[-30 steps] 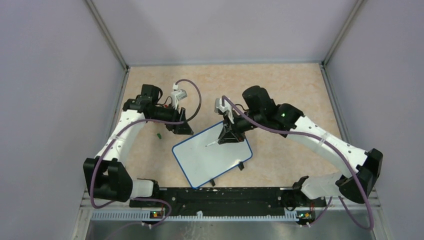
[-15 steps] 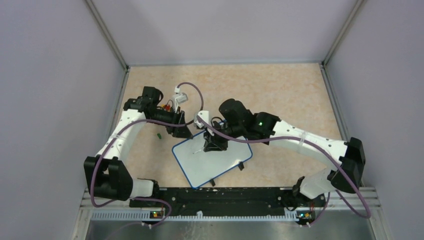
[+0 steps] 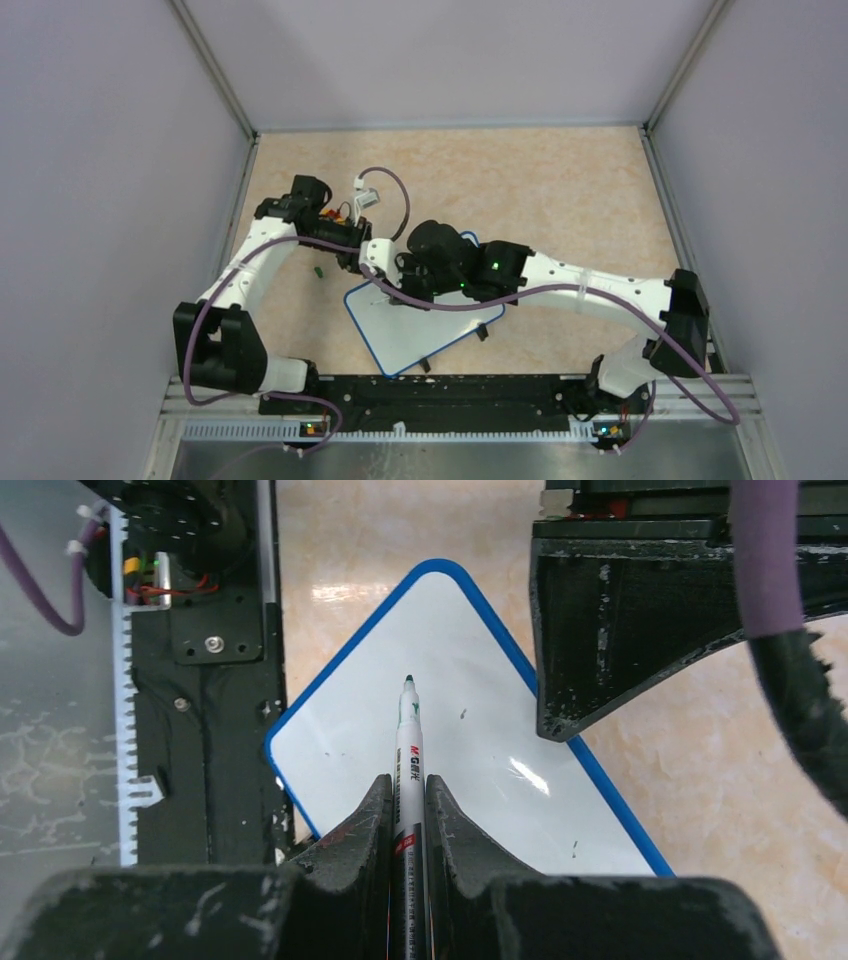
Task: Write a sentence on the whiteboard
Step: Hold the whiteboard on the whiteboard stand.
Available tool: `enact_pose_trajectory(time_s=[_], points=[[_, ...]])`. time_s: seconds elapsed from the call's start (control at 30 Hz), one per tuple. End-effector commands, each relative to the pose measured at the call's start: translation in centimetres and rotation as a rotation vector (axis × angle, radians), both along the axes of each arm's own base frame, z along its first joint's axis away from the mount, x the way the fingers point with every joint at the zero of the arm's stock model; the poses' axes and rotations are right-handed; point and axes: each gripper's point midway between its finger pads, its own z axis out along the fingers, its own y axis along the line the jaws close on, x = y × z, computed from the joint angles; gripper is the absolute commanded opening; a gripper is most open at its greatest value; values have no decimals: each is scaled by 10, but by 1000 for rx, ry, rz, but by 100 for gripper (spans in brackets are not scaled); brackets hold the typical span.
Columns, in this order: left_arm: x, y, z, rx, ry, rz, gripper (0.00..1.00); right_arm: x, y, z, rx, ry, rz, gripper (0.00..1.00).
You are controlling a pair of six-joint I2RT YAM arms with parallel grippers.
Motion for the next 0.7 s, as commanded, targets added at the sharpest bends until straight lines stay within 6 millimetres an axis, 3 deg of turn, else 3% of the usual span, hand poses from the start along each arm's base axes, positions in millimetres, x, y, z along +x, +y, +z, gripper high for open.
enact_pose_trajectory(time_s=[0.0, 0.27, 0.67], points=[[0, -8, -1, -27, 5, -18, 32, 19, 13, 29, 64, -90, -73, 0], [-3, -13, -10, -15, 34, -38, 26, 14, 21, 28, 70, -67, -55, 0], [-2, -14, -12, -13, 40, -10, 7, 12, 27, 21, 57, -76, -53, 0]])
